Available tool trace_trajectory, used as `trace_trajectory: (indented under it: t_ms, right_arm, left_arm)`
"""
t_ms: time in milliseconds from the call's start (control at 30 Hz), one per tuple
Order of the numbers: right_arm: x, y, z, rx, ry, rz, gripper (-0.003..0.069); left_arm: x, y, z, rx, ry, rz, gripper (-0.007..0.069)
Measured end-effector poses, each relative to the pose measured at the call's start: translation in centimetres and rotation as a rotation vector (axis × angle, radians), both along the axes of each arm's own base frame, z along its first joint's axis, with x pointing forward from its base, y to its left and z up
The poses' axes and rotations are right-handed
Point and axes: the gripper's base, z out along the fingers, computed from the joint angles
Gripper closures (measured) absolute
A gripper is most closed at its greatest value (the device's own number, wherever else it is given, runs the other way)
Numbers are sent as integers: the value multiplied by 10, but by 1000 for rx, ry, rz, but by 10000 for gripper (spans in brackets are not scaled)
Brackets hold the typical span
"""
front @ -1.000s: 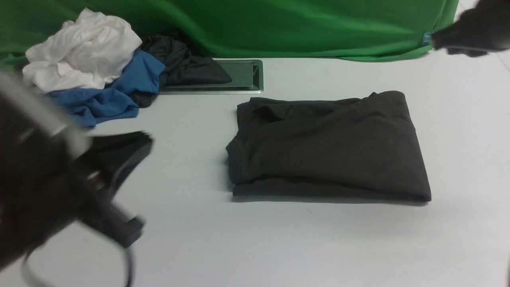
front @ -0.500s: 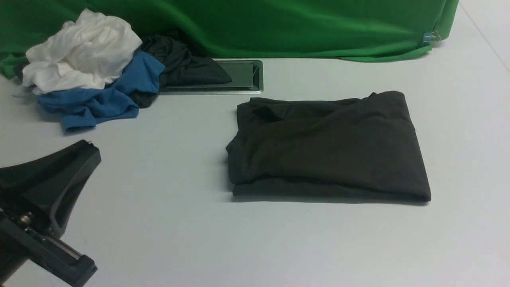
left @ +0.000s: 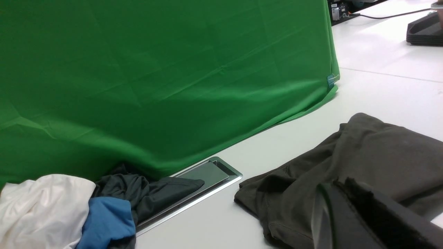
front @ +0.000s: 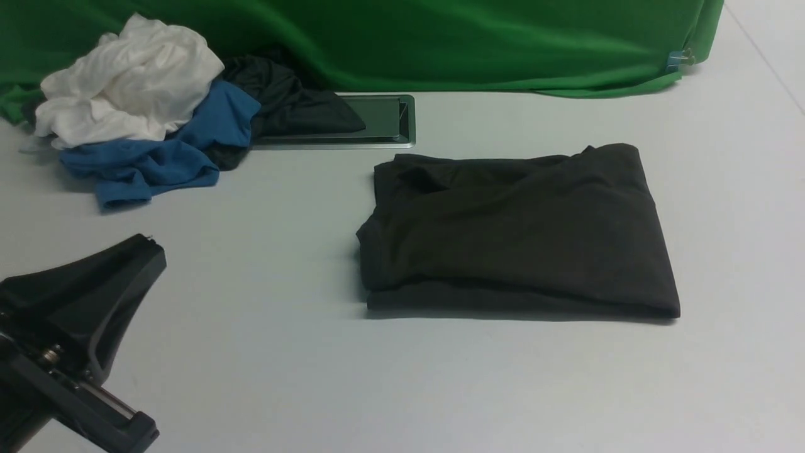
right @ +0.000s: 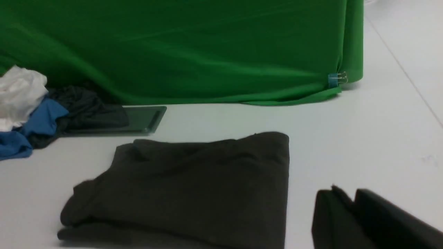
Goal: Fold a long-sleeved shirt on a white desktop.
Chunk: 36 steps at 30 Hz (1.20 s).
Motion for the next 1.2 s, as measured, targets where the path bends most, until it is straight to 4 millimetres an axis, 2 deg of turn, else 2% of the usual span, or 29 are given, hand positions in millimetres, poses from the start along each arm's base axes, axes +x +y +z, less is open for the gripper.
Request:
trace_trajectory:
  t_ms: [167, 433, 500, 533, 600, 633, 700, 833, 933, 1000, 1200]
  right_arm:
    - [-1, 0, -2, -3, 25, -1, 504]
    - [0, -2, -2, -34, 21, -12, 486]
    - [-1, -3, -5, -51, 10, -21, 517]
    - [-2, -4, -8, -58, -3, -29, 557]
    - [-2, -5, -18, -90, -40, -50, 610]
    - [-2, -6, -21, -97, -48, -55, 614]
    - [-1, -7, -40, -120, -69, -79, 629]
    - [-2, -8, -95, -136, -87, -107, 630]
    - [-1, -8, -120, -137, -94, -105, 630]
    - [0, -8, -130, -140, -85, -104, 630]
    - [0, -8, -131, -124, -93, -110, 630]
  left_arm:
    - [0, 0, 0, 0, 0, 0, 606]
    - [0, 0, 0, 0, 0, 0, 606]
    - [0, 0, 0, 0, 0, 0, 606]
    - [0, 0, 0, 0, 0, 0, 606]
    - [0, 0, 0, 0, 1, 0, 606]
    - [0, 0, 0, 0, 1, 0, 606]
    - [0, 0, 0, 0, 1, 0, 606]
    - [0, 0, 0, 0, 1, 0, 606]
    - [0, 0, 0, 0, 1, 0, 606]
    - [0, 0, 0, 0, 0, 0, 606]
    - [0, 0, 0, 0, 0, 0, 606]
